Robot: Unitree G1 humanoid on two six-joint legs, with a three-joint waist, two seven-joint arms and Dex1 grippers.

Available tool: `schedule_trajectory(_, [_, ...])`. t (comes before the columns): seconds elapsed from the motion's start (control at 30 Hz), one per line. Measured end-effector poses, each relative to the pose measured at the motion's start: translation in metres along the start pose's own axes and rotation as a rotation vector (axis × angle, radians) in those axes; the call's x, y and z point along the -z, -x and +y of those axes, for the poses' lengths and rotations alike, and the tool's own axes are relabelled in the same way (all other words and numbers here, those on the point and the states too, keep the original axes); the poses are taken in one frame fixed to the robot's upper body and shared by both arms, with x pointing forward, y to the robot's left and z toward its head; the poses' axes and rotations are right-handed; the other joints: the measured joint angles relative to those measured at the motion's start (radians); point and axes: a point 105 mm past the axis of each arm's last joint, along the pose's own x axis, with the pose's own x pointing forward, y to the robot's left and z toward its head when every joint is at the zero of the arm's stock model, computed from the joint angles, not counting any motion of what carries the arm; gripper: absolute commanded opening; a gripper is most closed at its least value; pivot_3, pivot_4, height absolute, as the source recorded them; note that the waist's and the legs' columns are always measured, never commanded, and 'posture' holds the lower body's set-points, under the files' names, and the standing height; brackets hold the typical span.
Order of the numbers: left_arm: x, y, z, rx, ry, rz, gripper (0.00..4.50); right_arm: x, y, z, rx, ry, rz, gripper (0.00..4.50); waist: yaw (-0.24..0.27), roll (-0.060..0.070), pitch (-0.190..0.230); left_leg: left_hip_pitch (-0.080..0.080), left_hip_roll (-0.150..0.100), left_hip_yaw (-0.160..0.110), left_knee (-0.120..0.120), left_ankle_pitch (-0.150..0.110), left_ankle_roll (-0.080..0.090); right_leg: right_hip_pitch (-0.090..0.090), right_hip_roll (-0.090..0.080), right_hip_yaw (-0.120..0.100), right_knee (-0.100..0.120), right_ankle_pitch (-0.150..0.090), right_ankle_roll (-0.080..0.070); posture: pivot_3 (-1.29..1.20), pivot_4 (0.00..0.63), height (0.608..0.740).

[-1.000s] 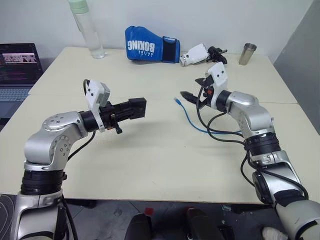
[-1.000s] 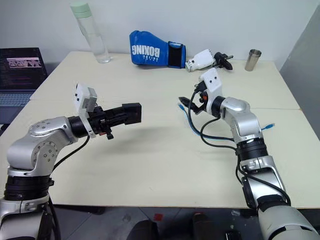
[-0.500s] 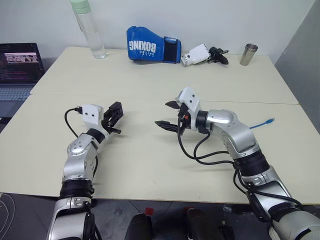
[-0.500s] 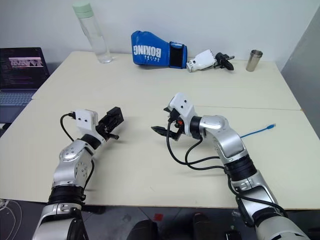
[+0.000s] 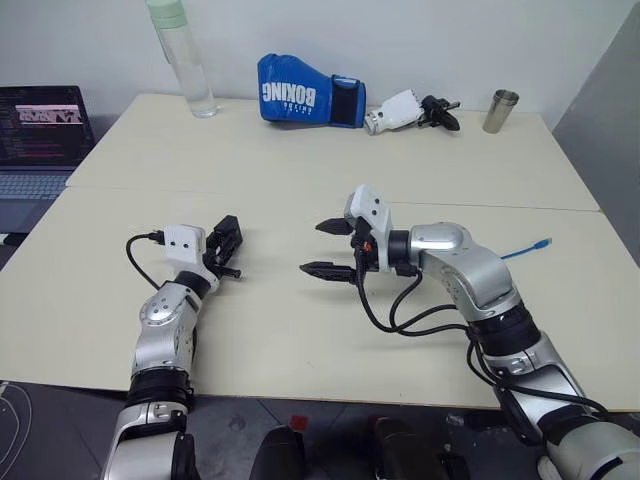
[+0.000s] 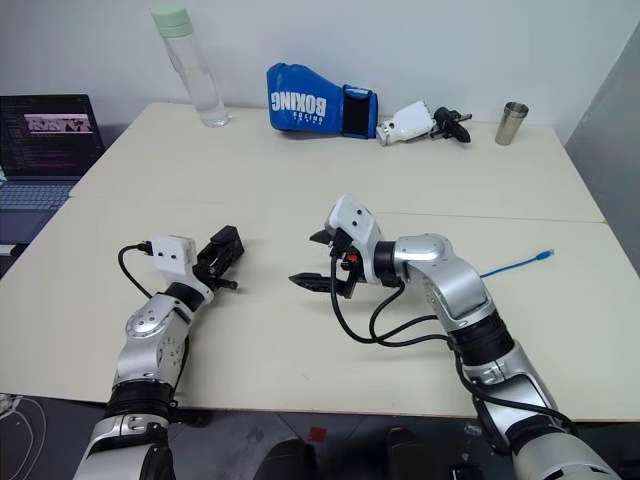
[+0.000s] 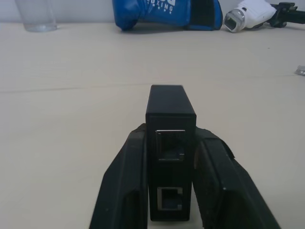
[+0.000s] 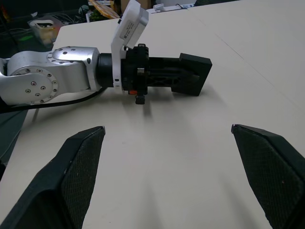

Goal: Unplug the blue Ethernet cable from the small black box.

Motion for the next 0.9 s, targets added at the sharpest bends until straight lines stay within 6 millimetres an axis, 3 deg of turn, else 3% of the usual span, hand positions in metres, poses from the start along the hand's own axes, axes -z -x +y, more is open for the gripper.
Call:
schedule_trajectory(0.33, [0.004, 0.001, 0.0, 0.005, 0.015, 0.018, 4.28, 0.0, 0.0, 0.0, 0.0, -0.003, 0.002, 4.5, 0.001, 0.0, 0.0, 0.0, 0.0, -0.001, 0.0, 0.0, 0.0, 0.0, 0.0, -0.001, 0.0, 0.0, 0.0, 0.0, 0.15, 0.74])
schedule_trajectory(0.6, [0.004, 0.002, 0.0, 0.016, 0.0, 0.025, 4.28, 0.0, 0.0, 0.0, 0.0, -0.004, 0.0, 4.5, 0.001, 0.0, 0.0, 0.0, 0.0, -0.001, 0.0, 0.0, 0.0, 0.0, 0.0, -0.001, 0.0, 0.0, 0.0, 0.0, 0.15, 0.74])
schedule_trajectory(0.73, [0.002, 0.017, 0.005, -0.003, -0.069, 0.059, 4.28, -0.001, 0.004, 0.003, 0.004, 0.006, 0.0, 4.5, -0.001, 0.0, 0.0, -0.001, 0.001, -0.002, -0.001, 0.0, 0.0, 0.0, 0.0, 0.0, -0.001, 0.0, 0.0, 0.0, 0.15, 0.74])
schedule_trajectory(0.8, [-0.006, 0.029, 0.008, 0.003, -0.112, 0.063, 4.28, 0.0, 0.015, 0.002, 0.025, 0.004, 0.006, 4.5, -0.002, -0.001, 0.0, -0.001, 0.002, -0.003, -0.001, 0.0, 0.0, 0.0, -0.001, 0.0, -0.002, 0.0, 0.0, 0.0, 0.15, 0.74])
schedule_trajectory(0.9, [-0.042, 0.047, 0.012, 0.029, -0.199, 0.046, 4.28, 0.001, 0.044, -0.008, 0.1, -0.029, 0.004, 4.5, 0.003, -0.001, 0.0, -0.002, 0.002, -0.005, -0.001, 0.0, 0.0, 0.0, -0.002, -0.001, -0.002, 0.0, 0.0, 0.0, 0.15, 0.74])
